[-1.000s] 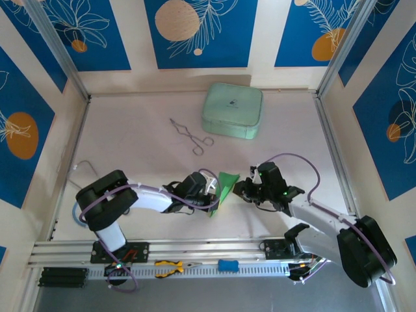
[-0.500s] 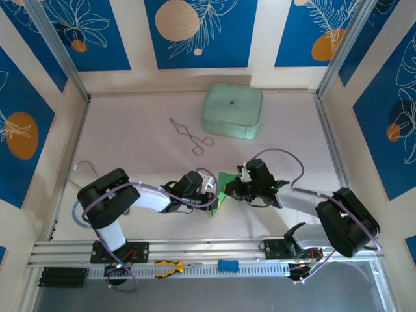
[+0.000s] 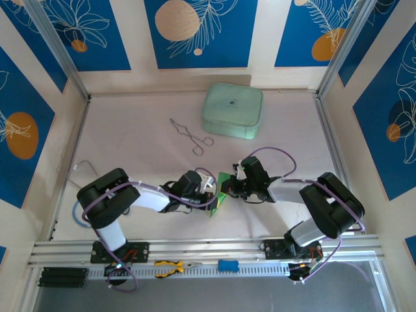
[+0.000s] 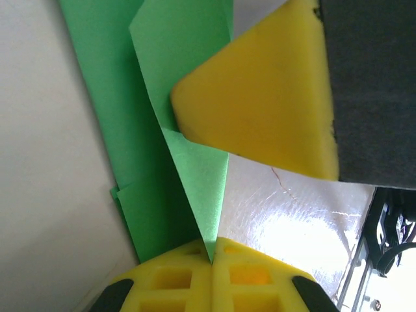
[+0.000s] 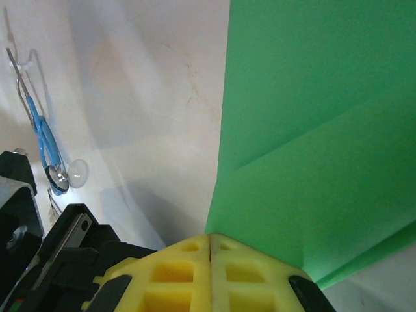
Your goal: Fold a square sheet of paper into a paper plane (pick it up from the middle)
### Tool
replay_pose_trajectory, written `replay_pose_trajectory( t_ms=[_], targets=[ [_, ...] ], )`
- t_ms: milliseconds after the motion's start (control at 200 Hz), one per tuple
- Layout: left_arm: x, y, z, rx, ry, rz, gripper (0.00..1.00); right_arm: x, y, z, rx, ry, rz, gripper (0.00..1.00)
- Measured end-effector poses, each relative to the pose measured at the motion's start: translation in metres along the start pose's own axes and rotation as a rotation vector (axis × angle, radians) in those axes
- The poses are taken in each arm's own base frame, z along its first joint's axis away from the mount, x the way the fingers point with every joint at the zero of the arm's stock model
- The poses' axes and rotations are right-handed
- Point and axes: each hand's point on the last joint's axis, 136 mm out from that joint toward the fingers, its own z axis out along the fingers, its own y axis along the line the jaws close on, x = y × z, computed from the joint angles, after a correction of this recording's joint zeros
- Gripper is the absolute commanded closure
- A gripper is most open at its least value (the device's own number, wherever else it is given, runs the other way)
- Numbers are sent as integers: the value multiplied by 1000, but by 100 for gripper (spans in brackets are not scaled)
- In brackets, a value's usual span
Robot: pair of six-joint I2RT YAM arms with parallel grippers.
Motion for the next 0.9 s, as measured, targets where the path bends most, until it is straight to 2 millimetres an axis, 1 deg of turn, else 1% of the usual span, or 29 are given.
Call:
replay_pose_trajectory(
  t_ms=[355, 900],
  targets=[
    [0, 1, -1, 11, 6, -25, 100, -12, 0, -2, -17, -33, 6, 95],
    [-1, 1, -1, 29, 15, -56, 100, -11, -5, 5, -19, -18, 4, 95]
  ],
)
